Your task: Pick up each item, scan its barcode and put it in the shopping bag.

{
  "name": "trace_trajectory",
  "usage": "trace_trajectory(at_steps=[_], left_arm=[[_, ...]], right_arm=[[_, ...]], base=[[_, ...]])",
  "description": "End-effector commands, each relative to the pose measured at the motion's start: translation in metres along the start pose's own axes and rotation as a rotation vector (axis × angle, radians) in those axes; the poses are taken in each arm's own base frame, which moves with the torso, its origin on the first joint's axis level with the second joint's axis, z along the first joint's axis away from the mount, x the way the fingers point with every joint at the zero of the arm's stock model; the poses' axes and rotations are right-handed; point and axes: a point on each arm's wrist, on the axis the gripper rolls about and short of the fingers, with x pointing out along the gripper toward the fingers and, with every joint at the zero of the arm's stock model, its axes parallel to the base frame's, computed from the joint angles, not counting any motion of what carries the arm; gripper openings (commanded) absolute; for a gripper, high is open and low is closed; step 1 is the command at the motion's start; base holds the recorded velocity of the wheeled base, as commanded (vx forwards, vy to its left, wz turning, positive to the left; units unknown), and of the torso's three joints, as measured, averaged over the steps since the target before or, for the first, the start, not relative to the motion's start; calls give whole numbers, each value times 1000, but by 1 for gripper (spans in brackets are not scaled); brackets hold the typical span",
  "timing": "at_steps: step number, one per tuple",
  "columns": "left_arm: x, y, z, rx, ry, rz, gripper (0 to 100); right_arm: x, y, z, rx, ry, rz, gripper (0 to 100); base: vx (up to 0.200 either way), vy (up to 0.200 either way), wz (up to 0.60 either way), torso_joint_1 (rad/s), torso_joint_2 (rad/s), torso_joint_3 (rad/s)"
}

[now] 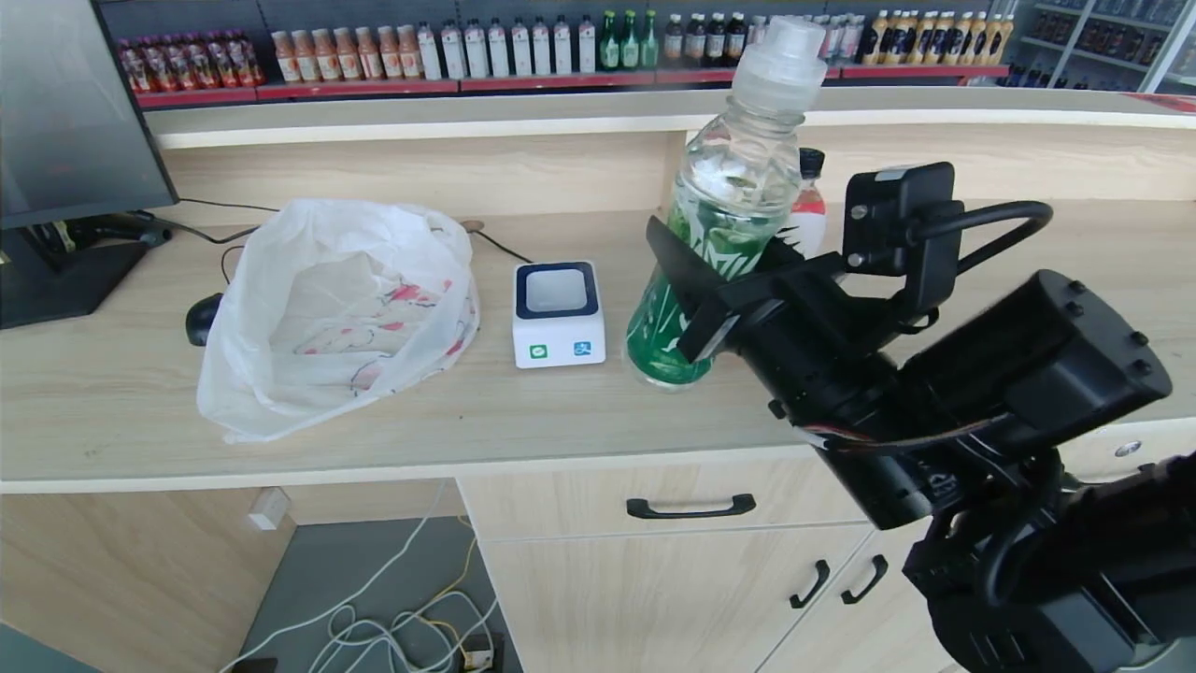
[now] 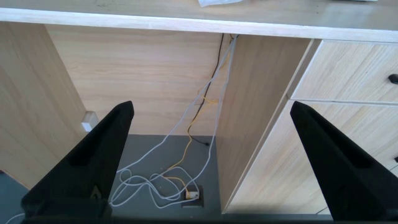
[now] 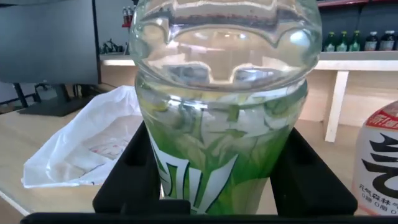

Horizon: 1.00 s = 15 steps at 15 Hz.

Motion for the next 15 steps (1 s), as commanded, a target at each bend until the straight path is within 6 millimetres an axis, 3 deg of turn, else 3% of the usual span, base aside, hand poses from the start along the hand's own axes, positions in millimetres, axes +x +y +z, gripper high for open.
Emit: trace_trajectory(at_steps=[1, 7, 10, 15], left_arm=[[0, 0, 0, 0, -1, 0, 100], [0, 0, 0, 2, 1, 0, 100], [0, 0, 0, 2, -1, 0, 100], [0, 0, 0, 0, 1, 0, 100]], right_arm=[[10, -11, -7, 0, -11, -40, 0], [27, -34, -9, -23, -56, -110, 0], [29, -36, -7, -24, -67, -115, 0], [31, -36, 0, -5, -90, -116, 0]], base=[[0, 0, 0, 0, 0, 0], [0, 0, 0, 0, 0, 0], [0, 0, 0, 0, 0, 0], [0, 200, 0, 2, 6, 2]])
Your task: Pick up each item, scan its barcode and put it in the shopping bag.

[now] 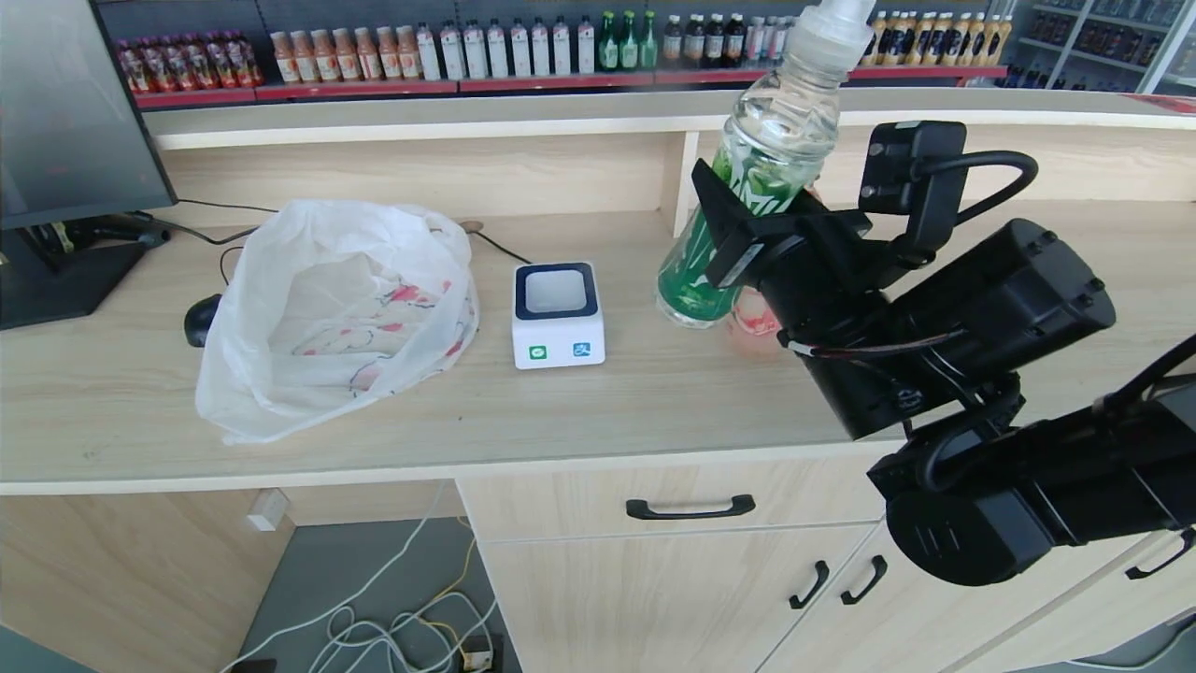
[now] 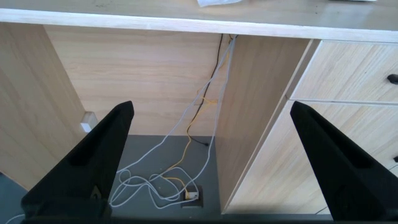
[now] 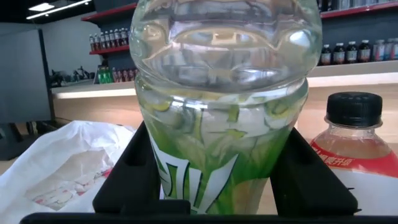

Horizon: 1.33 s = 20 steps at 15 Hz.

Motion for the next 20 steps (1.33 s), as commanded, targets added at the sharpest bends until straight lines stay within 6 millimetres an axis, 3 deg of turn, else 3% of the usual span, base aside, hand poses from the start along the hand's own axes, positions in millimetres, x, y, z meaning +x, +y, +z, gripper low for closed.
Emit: trace_trajectory(at_steps=[1, 9, 16, 20], left_arm=[[0, 0, 0, -2, 0, 1, 100], [0, 0, 0, 2, -2, 1, 100], [0, 0, 0, 2, 0, 1, 100], [0, 0, 0, 0, -2, 1, 100]], right_arm=[[0, 0, 4, 4, -11, 0, 0], [-1, -1, 13, 24, -27, -1, 0], [1, -6, 11, 11, -30, -5, 0], [11, -23, 8, -4, -53, -22, 0]], base=[[0, 200, 0, -2, 2, 2], [0, 200, 0, 2, 2, 2], [0, 0, 0, 0, 0, 0], [0, 0, 0, 0, 0, 0]])
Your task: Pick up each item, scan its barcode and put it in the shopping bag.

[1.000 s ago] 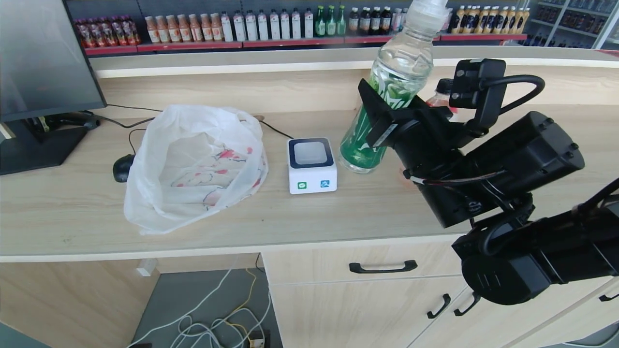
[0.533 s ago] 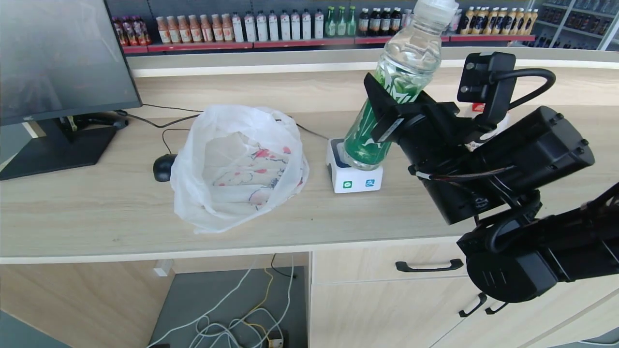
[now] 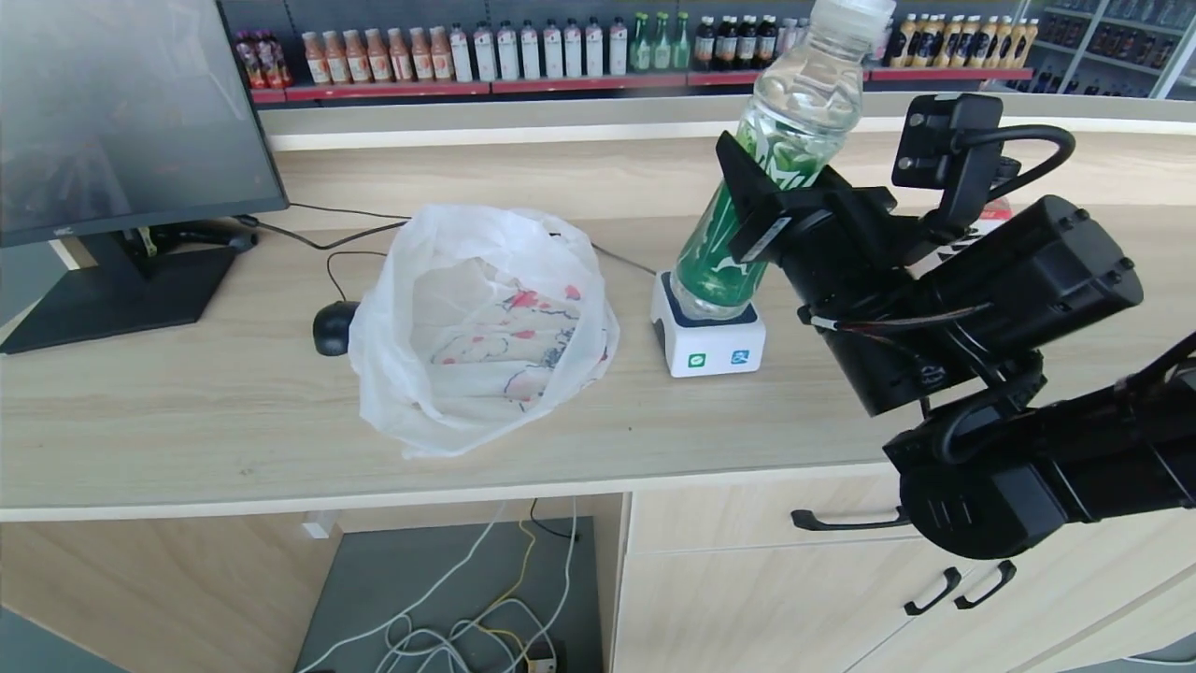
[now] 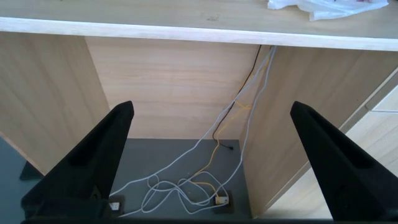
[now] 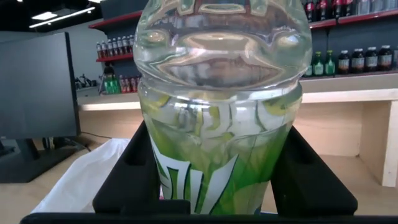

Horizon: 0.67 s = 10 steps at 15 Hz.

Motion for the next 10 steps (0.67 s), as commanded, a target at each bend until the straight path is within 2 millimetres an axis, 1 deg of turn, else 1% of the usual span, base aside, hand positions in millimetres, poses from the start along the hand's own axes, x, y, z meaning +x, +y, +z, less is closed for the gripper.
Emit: trace_trajectory(at_steps=[1, 2, 5, 7, 8, 9, 10], left_arm=[[0, 0, 0, 1, 0, 1, 100], [0, 0, 0, 1, -2, 1, 100], [0, 0, 0, 1, 0, 1, 100], [0, 0, 0, 1, 0, 1, 100], [0, 0, 0, 1, 0, 1, 100], [0, 0, 0, -1, -2, 1, 100], [0, 0, 0, 1, 0, 1, 100]], right_arm=[[7, -13, -3, 17, 18, -10, 0], [10, -12, -2, 53, 38, -9, 0], [27, -12, 1, 203, 58, -16, 0], [36, -10, 5, 322, 48, -15, 0], [38, -10, 7, 381, 39, -14, 0], [38, -10, 7, 389, 38, -14, 0], [38, -10, 5, 463, 42, -16, 0]], base=[[0, 0, 0, 0, 0, 0], [0, 0, 0, 0, 0, 0], [0, 0, 0, 0, 0, 0], [0, 0, 0, 0, 0, 0], [0, 0, 0, 0, 0, 0], [0, 0, 0, 0, 0, 0], [0, 0, 0, 0, 0, 0]])
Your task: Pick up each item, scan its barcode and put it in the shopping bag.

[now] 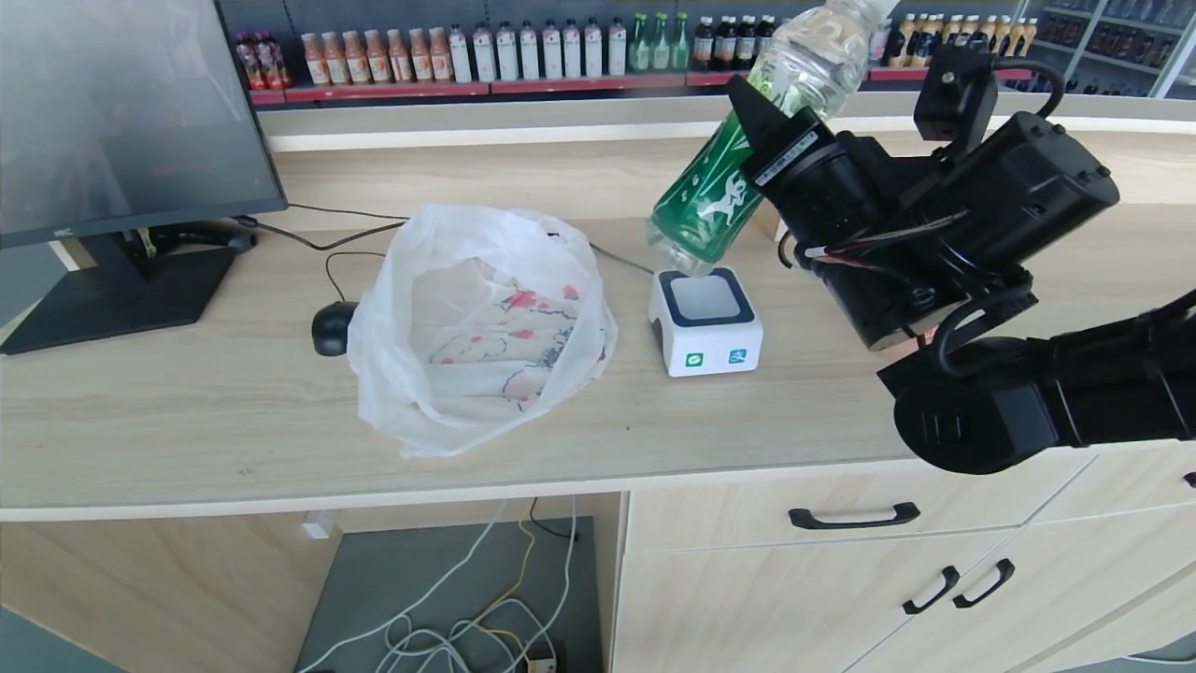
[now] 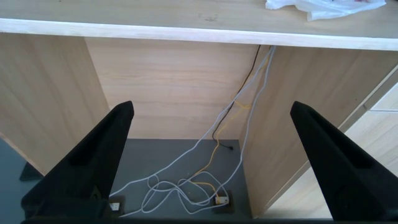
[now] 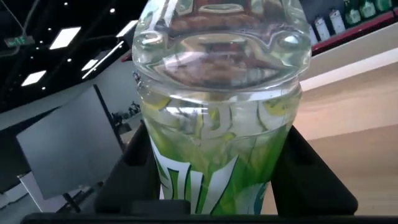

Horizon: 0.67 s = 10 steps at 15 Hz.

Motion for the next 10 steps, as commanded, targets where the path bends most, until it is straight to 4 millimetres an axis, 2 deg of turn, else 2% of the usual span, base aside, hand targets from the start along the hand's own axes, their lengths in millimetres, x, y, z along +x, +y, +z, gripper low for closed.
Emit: trace_trajectory(at_steps=[1, 10], left_arm=[[0, 0, 0, -1, -1, 0, 100], [0, 0, 0, 0, -1, 0, 100]], right_arm=[[1, -1, -4, 68, 5, -1, 0], [2, -11, -17, 368, 32, -31, 0]], base=[[0, 0, 0, 0, 0, 0], [0, 0, 0, 0, 0, 0]])
